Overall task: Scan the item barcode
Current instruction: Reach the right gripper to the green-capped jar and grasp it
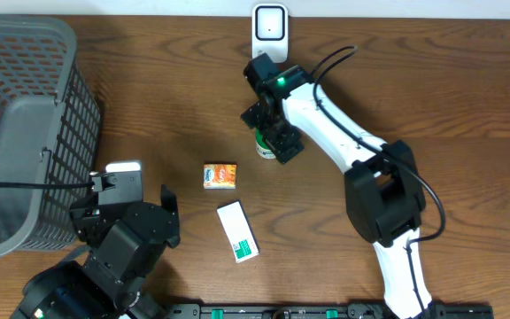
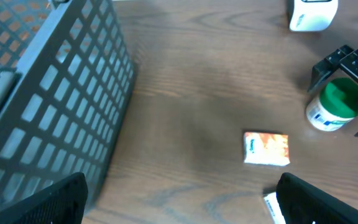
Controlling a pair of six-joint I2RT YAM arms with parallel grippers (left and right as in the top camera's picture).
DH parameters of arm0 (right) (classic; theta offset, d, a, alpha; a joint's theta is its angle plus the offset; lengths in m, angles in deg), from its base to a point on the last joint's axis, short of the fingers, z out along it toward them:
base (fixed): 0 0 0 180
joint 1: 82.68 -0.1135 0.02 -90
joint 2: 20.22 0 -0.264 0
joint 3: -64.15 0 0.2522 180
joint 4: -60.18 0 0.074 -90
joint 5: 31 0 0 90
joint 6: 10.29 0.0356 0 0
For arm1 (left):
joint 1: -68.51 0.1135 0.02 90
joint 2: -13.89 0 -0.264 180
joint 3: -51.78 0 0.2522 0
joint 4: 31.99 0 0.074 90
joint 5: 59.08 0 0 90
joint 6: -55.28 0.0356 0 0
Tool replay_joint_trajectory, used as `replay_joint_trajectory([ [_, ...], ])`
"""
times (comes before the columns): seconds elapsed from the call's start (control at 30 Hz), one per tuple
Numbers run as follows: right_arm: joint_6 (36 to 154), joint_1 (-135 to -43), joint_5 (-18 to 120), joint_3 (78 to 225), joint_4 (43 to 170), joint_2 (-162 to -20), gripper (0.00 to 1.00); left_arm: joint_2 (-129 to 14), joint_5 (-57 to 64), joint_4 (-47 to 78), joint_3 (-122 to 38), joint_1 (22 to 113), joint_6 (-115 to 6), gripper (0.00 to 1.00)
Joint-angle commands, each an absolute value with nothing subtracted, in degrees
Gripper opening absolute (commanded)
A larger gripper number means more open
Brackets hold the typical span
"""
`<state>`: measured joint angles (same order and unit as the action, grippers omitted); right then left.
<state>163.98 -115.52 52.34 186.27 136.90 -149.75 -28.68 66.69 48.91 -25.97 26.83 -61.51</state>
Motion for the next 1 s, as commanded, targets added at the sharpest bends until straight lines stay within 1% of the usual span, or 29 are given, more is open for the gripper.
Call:
replay_joint_trajectory([
  [0.0,166.87,-116.31,50.51,186.22,136.95,-152.88,0.99,-28.57,67.81,50.64,-26.34,27.14,-62.06,0.97],
  [0.13,167.98,-116.85,50.55,186.22,136.95,-154.32,0.98,-28.59,67.81,52.03,-26.34,27.14,-62.06,0.97],
  [0.17,167.98,-116.85,50.64,186.22,136.97,-154.39,0.97,-28.59,67.81,52.19,-26.34,27.14,-62.06,0.97],
  [0.23,167.96,-116.85,51.51,186.22,136.95,-154.39,0.91,-28.59,67.81,52.49,-26.34,27.14,-62.06,0.97],
  [0.33,166.39,-116.68,52.06,186.22,137.01,-154.37,0.72,-28.59,67.81,52.8,-26.34,27.14,-62.06,0.97],
  [0.37,165.58,-116.64,52.1,186.22,137.28,-154.37,0.64,-28.59,67.81,52.91,-26.34,27.14,-62.06,0.97],
  [0.43,163.81,-116.64,53.11,186.22,138.17,-154.37,0.5,-28.59,67.81,52.93,-26.34,27.14,-62.06,0.97],
  [0.5,161.23,-116.59,53.81,186.22,138.33,-154.37,0.43,-28.59,67.81,52.91,-26.34,27.14,-62.06,0.97],
  [0.63,154.59,-116.48,54.46,186.22,138.52,-154.37,0.42,-28.59,67.81,52.91,-26.34,27.14,-62.06,0.97],
  [0.7,150.08,-116.48,54.46,186.22,138.52,-154.21,0.38,-28.59,67.81,52.91,-26.34,27.14,-62.06,0.97],
  [0.77,143.68,-116.48,54.44,186.22,138.54,-154.06,0.38,-28.59,67.81,52.91,-26.34,27.14,-62.06,0.97],
  [0.8,139.96,-116.46,54.44,186.22,138.67,-154.04,0.4,-28.59,67.81,52.93,-26.34,27.14,-62.06,0.97],
  [0.83,133.71,-116.42,54.44,186.22,139.18,-153.93,0.43,-28.59,67.81,52.91,-26.34,27.14,-62.06,0.97],
  [0.9,126.39,-116.37,54.46,186.22,140.4,-153.93,0.48,-28.59,67.81,52.91,-26.34,27.14,-62.06,0.97],
  [0.97,118.96,-116.31,55.23,186.22,143.24,-153.93,0.48,-28.59,67.78,52.91,-26.34,27.14,-62.06,0.97],
])
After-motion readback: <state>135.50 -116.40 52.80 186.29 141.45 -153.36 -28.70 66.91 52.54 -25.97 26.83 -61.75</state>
